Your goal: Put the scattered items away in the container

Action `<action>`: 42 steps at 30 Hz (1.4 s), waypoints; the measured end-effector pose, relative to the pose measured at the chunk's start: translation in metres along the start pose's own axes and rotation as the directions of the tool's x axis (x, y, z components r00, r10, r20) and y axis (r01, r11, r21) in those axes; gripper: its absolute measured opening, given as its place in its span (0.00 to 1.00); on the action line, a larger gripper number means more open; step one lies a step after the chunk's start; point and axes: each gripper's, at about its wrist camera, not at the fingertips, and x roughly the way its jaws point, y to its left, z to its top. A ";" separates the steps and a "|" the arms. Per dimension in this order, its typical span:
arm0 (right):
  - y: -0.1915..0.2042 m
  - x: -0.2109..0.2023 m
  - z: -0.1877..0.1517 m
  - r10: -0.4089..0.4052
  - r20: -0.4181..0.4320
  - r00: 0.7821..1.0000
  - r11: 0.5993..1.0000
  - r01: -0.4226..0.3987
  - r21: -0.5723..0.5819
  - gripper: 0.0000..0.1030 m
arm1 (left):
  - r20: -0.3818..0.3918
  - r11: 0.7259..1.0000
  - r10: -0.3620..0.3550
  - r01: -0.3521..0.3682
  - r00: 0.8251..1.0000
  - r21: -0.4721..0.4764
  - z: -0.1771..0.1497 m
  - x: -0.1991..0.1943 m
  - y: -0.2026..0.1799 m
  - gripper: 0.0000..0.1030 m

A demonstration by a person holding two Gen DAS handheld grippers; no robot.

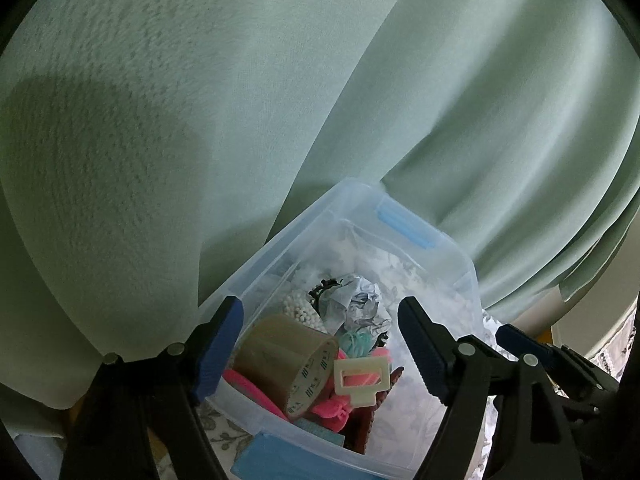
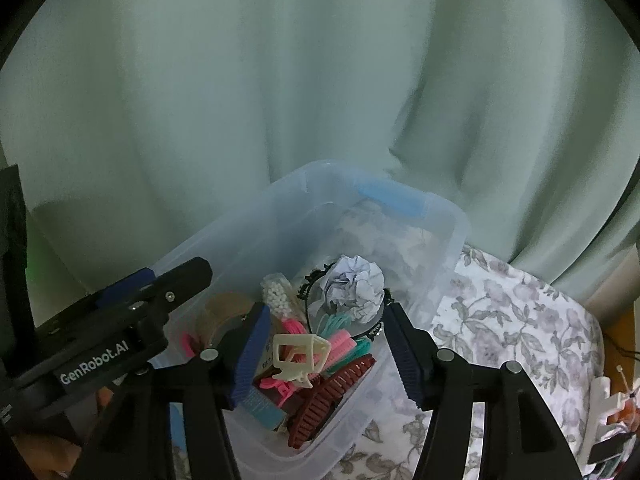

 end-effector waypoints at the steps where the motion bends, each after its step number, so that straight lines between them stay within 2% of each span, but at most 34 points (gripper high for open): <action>1: -0.001 -0.001 -0.001 -0.001 0.002 1.000 1.000 0.001 0.004 0.61 | -0.008 1.000 -0.017 0.017 1.000 0.013 0.008 0.009 0.009 0.78; 6: -0.008 -0.006 -0.005 -0.012 0.002 1.000 1.000 0.012 0.027 0.62 | -0.016 0.999 -0.022 0.022 1.000 0.032 0.012 0.013 0.009 0.78; 15: -0.021 -0.027 -0.015 -0.034 0.017 0.999 0.997 0.033 0.068 0.62 | -0.001 0.996 -0.036 0.036 0.999 0.080 0.007 -0.016 -0.004 0.78; 23: -0.037 -0.050 -0.032 -0.038 0.027 0.999 0.992 0.035 0.122 0.64 | 0.017 0.980 0.009 -0.013 1.000 0.199 0.008 -0.028 -0.011 0.83; 29: -0.055 -0.073 -0.048 -0.042 0.051 0.998 0.985 0.033 0.168 0.66 | 0.008 0.966 0.006 -0.008 1.000 0.257 -0.007 -0.042 -0.035 0.86; 30: -0.059 -0.076 -0.052 -0.040 0.049 0.998 0.983 0.030 0.181 0.66 | 0.004 0.964 -0.001 -0.001 1.000 0.267 -0.008 -0.040 -0.037 0.89; 37: -0.089 -0.101 -0.078 -0.046 0.050 0.998 0.964 0.031 0.264 0.67 | -0.033 0.939 -0.058 0.066 0.998 0.338 -0.027 -0.032 -0.056 0.91; 40: -0.101 -0.113 -0.090 -0.062 0.059 0.996 0.953 0.041 0.301 0.68 | -0.041 0.927 -0.089 0.098 0.995 0.363 -0.033 -0.046 -0.061 0.94; 42: -0.109 -0.117 -0.097 -0.070 0.059 0.996 0.943 0.047 0.331 0.69 | -0.036 0.920 -0.108 0.113 0.994 0.375 -0.036 -0.068 -0.065 0.95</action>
